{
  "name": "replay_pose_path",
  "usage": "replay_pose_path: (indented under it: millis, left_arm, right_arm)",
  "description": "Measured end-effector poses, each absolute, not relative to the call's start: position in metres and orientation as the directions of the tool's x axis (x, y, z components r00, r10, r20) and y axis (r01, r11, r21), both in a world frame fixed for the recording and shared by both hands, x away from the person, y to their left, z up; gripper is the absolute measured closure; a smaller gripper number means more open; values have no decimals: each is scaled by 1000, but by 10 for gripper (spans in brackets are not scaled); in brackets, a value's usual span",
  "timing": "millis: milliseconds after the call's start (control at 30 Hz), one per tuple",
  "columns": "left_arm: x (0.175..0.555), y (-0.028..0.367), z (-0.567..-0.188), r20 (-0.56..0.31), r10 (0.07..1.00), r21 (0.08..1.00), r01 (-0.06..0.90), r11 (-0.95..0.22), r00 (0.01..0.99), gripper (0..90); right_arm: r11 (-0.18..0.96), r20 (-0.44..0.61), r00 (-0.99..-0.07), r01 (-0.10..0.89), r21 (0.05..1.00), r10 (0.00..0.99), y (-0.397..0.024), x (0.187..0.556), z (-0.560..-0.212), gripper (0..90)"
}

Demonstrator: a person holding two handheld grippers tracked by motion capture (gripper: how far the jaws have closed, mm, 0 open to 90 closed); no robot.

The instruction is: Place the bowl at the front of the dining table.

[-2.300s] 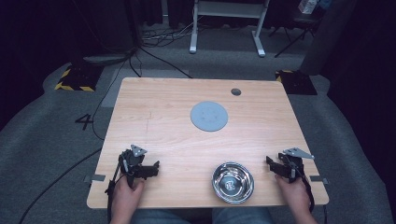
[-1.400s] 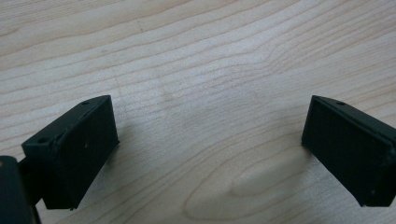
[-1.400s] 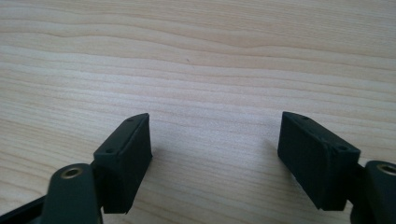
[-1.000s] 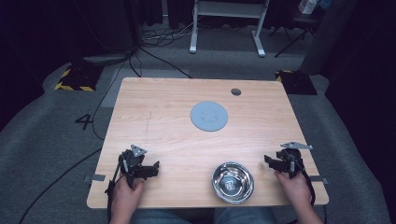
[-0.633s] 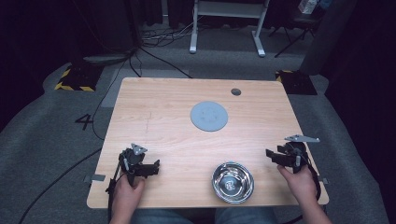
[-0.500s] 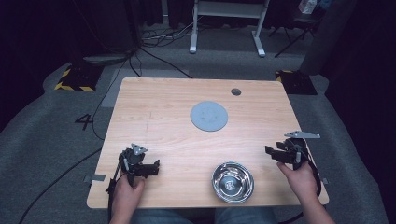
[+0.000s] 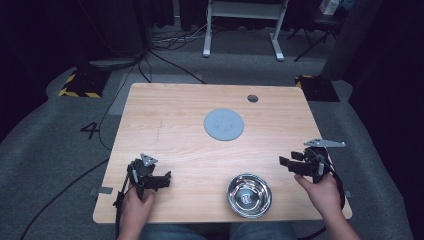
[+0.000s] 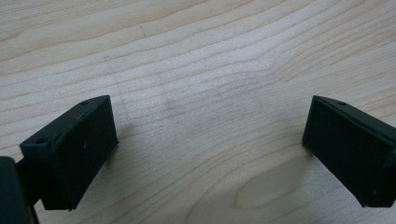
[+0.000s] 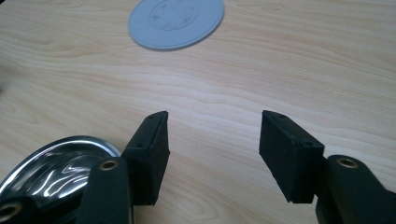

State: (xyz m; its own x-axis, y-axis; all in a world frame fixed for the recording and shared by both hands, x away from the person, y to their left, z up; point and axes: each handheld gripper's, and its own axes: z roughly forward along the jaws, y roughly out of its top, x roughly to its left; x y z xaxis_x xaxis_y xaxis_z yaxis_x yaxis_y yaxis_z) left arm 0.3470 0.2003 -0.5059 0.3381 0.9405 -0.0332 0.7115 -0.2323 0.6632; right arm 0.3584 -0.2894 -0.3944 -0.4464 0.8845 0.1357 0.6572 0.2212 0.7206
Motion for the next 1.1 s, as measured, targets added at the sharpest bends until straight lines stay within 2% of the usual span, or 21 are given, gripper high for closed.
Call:
replay_pose_path:
  millis: [500,700,1100]
  left_arm:
    - [346,201,-506,-30,940,664,710,-236,340,31]
    - [346,201,-506,-31,940,664,710,-236,340,31]
    - [346,201,-506,-33,940,663,711,-235,341,31]
  right_arm:
    - [306,134,-535,651,694,835,-245,349,-396,420]
    - [335,126,-552,655,678,824,-239,349,-401,418]
    - [387,170,-564,726,568,808,-235,353,-434,458]
